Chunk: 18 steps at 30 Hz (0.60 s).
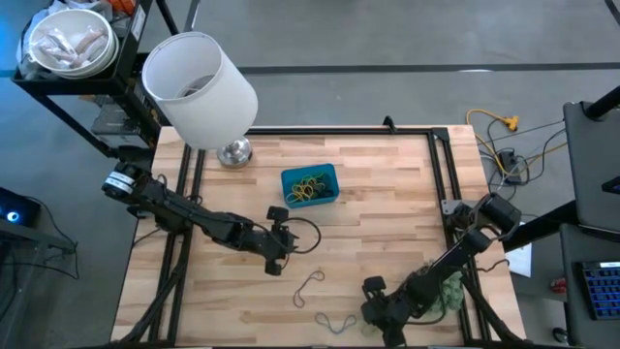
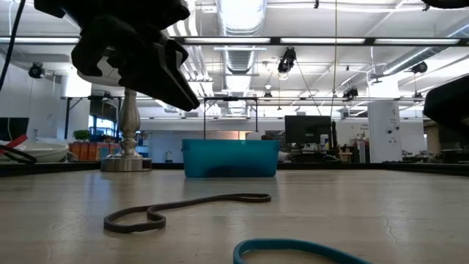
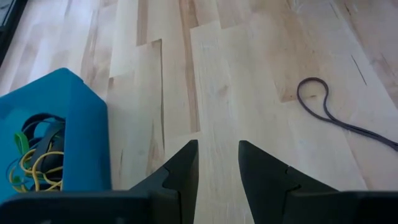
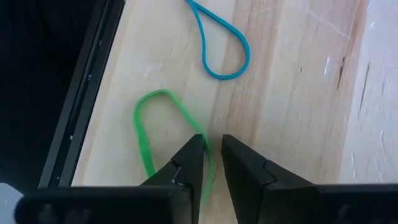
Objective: Pick and place rubber bands into bin
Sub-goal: Put the green rubber band into the blue bin
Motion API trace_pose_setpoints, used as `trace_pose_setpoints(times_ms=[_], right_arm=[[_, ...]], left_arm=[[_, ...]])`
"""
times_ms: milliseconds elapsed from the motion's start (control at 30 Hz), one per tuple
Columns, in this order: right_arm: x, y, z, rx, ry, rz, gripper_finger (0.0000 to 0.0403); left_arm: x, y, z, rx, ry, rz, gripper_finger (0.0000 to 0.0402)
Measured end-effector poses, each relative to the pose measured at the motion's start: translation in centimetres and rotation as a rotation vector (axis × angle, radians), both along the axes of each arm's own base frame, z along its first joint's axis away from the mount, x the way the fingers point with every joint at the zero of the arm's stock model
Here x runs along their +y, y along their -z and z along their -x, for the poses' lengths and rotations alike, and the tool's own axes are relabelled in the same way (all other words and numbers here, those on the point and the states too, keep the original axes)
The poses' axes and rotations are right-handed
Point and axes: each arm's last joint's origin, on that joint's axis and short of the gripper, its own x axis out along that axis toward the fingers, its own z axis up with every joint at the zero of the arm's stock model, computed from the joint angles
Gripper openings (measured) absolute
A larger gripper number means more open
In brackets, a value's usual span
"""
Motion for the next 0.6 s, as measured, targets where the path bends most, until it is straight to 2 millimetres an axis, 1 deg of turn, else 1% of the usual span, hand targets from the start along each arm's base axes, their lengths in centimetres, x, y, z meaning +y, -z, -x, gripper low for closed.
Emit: trace_pose_setpoints(times_ms=[167,200,367,467,600], right_arm=[[0.4,0.2,-0.1,0.000,-0.011,0.004,0.0016],[0.5,0.1,-0.1,-0.007,-0.014,0.008,0.0012],[1.0,-0.5,-0.4,-0.083,-0.081,0.086,0.0009],[1.3,-1.2,-0.8,-0.144,-0.141,0.161,0.0008],[1.4,-2.2,-1.5,-0.213,-0.167,0.284,0.0008]], left_arm=[[0.0,0.0,0.0,0.000,0.000,0.000,0.0098],[0.0,0.0,0.0,0.000,0.000,0.000,0.0098],[0.0,0.0,0.0,0.000,0.000,0.000,0.0098],[0.0,0.0,0.0,0.000,0.000,0.000,0.0098],[0.0,0.0,0.0,0.000,0.000,0.000,0.0098]])
